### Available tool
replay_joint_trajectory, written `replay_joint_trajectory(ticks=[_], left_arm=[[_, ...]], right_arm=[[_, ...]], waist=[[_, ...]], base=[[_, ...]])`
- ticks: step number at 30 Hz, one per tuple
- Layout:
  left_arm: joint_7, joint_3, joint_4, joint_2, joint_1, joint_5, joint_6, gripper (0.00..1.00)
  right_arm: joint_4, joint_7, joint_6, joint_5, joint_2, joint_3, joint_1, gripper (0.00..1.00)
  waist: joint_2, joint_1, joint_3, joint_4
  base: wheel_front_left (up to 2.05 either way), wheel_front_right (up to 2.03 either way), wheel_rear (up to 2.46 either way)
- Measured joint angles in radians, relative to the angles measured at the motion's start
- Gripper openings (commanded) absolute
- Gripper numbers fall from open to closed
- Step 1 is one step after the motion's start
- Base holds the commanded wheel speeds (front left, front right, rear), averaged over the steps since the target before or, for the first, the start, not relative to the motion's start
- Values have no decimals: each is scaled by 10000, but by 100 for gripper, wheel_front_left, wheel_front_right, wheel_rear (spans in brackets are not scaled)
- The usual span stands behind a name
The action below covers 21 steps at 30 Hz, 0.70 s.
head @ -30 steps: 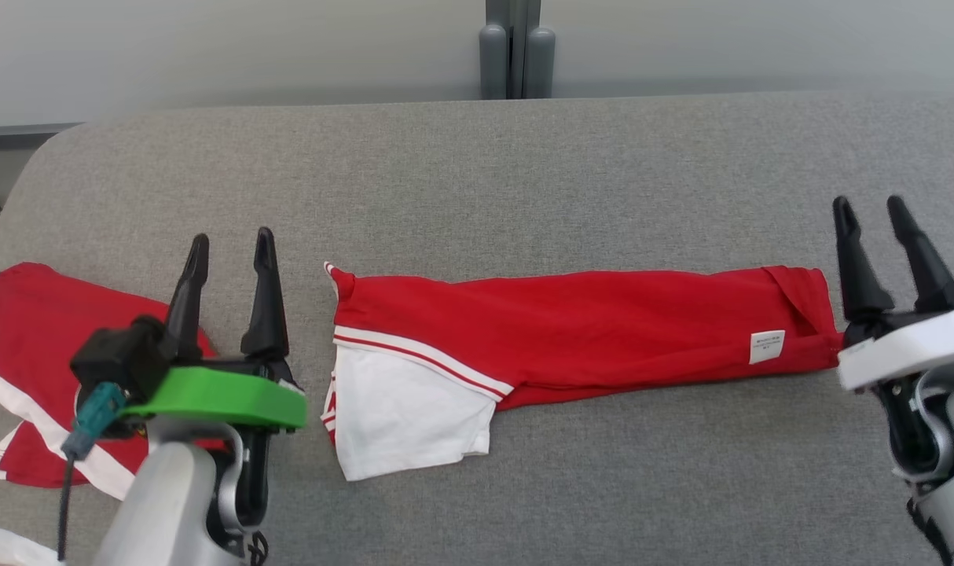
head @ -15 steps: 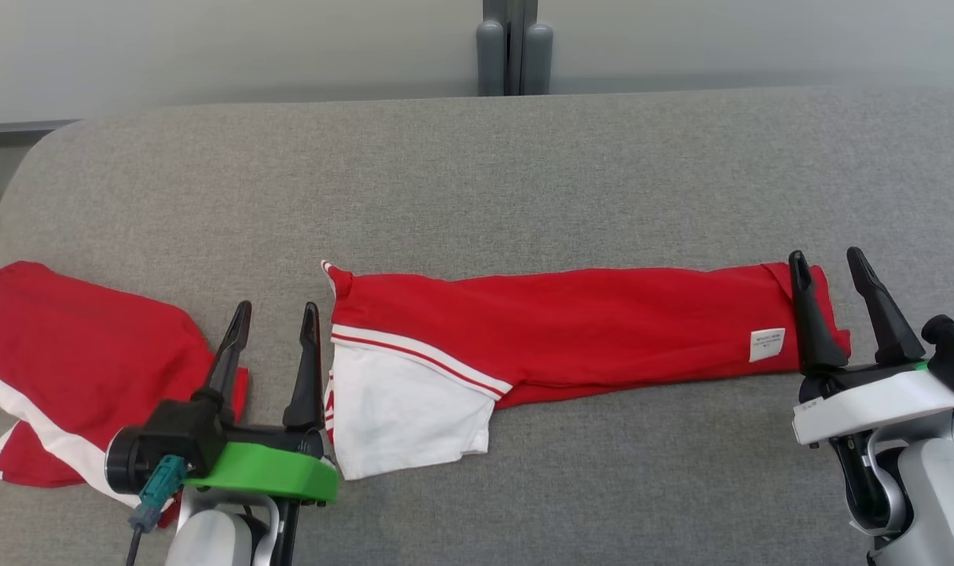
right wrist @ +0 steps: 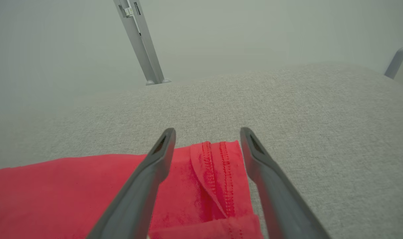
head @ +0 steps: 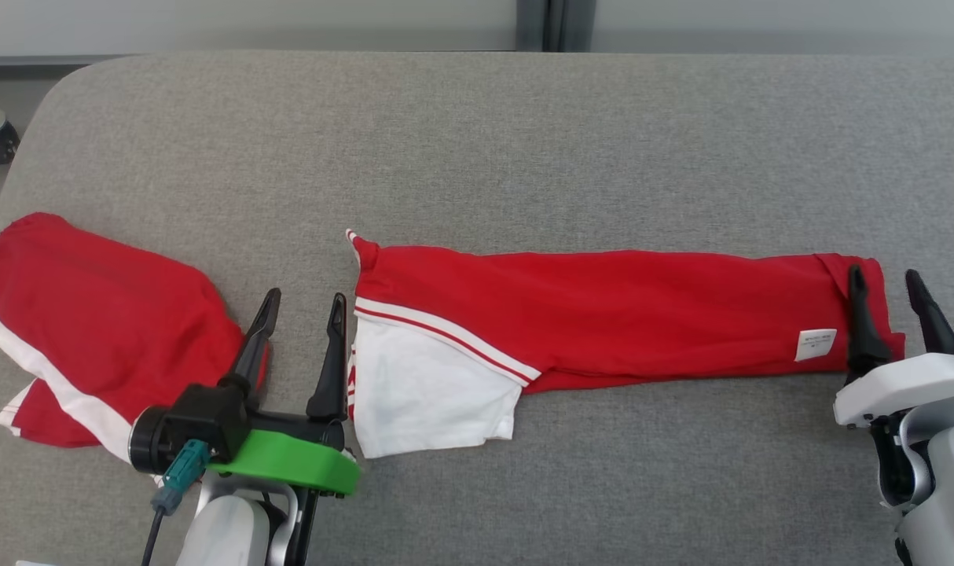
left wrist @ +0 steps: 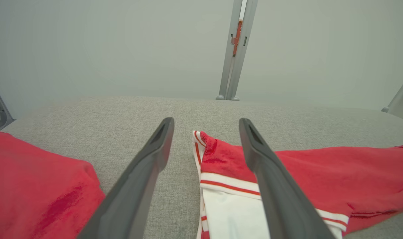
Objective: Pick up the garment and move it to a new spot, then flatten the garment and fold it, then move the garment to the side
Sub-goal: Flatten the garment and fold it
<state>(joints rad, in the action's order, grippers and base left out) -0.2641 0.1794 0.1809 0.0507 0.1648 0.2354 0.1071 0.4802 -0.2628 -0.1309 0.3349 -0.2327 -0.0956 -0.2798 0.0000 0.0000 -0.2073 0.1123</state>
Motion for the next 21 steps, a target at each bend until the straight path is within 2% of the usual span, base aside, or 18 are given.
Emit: replay_joint_trajectory(ticks=[4, 9, 19, 20, 21], left_arm=[[0, 46, 73, -2, 50, 23, -2, 100], [0, 0, 117, -2, 119, 40, -2, 100], [0, -90, 140, -2, 143, 65, -12, 100], [0, -90, 140, -2, 144, 65, -12, 100], [0, -88, 140, -2, 145, 65, -12, 100]], right_arm=[[1175, 0, 2, -221, 130, -717, -350, 100], [2259, 0, 0, -370, 351, -1089, -567, 100], [3051, -29, 0, -345, 548, -1085, -889, 100], [3124, -31, 2, -314, 564, -1060, -942, 95], [3187, -31, 0, -288, 568, -1034, -965, 26]], waist=[[0, 0, -126, 263], [0, 0, -241, 501], [0, 0, -257, 501], [0, 0, -249, 486], [0, 0, -241, 475]], base=[[0, 0, 0], [0, 0, 0], [0, 0, 0], [0, 0, 0], [0, 0, 0]])
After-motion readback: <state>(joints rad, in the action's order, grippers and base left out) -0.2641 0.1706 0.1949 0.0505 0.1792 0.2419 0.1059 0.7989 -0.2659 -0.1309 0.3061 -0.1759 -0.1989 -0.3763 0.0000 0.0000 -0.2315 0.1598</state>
